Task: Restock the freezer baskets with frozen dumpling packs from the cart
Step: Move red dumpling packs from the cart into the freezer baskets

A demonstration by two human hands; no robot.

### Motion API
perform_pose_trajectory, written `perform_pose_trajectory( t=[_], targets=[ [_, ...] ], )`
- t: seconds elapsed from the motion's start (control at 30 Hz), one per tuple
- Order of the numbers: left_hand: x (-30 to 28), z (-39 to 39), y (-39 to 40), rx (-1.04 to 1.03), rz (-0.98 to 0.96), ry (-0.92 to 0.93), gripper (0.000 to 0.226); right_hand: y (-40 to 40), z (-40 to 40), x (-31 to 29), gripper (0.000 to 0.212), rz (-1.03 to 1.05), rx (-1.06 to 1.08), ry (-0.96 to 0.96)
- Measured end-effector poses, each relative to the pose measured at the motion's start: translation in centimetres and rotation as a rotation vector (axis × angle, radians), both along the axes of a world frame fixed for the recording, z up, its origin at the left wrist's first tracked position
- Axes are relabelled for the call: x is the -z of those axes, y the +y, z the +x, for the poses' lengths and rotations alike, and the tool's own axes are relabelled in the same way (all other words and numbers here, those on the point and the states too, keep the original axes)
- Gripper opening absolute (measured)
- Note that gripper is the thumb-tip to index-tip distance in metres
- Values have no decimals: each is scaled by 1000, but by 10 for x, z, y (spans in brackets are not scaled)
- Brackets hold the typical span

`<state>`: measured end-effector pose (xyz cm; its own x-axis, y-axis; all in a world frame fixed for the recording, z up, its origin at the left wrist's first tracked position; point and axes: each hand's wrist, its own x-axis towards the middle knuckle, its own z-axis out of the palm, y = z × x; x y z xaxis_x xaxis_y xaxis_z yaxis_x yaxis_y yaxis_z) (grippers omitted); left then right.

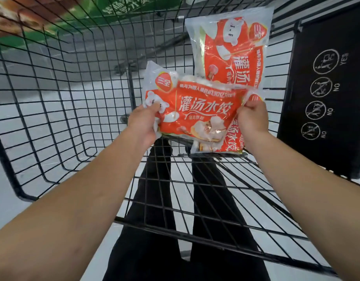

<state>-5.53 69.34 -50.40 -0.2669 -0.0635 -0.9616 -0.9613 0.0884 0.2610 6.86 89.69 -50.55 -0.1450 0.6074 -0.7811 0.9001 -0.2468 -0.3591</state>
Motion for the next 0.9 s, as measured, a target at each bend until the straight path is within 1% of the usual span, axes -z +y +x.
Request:
perform_pose_trajectory(
  t=[0.07,0.13,0.2,0.33,0.47,0.5,0.53,0.57,0.6,0.67,0.73,0.8,0.83,0.9],
  targets=[
    [2,1,1,-43,8,-50,24,-5,8,9,13,-116,110,7],
    [2,1,1,-59,17,-88,29,-8,17,15,11,-181,171,62],
    [2,0,1,-13,21,-62,29,-9,15,4,8,-170,215,81],
    [-7,-5,-3,126,17,-34,18,-9,3,-21,10,-158,377,123],
    [-20,-8,-14,253,-6,32,27,-15,-1,-44,10,-87,411,161],
    [-28,-10,-16,270,1,53,26,-17,-2,-56,7,-87,419,179],
    [-38,-13,-18,281,8,75,22,-17,-4,-66,9,-97,433,203],
    [-46,-16,-19,295,22,93,17,-16,-5,-74,16,-110,452,225],
    [-68,-21,-23,312,50,114,14,-18,-7,-95,19,-116,475,258],
    [-99,-30,-28,319,98,151,12,-23,-11,-131,10,-147,507,320],
    [-133,-39,-43,354,135,207,14,-32,-13,-168,11,-147,538,380],
    [-161,-47,-61,386,146,258,17,-44,-16,-196,19,-108,538,428],
    [-175,-50,-72,391,153,278,21,-52,-17,-208,18,-90,507,445],
    [-197,-51,-90,382,158,308,25,-67,-22,-230,10,-53,445,468]
  ],
)
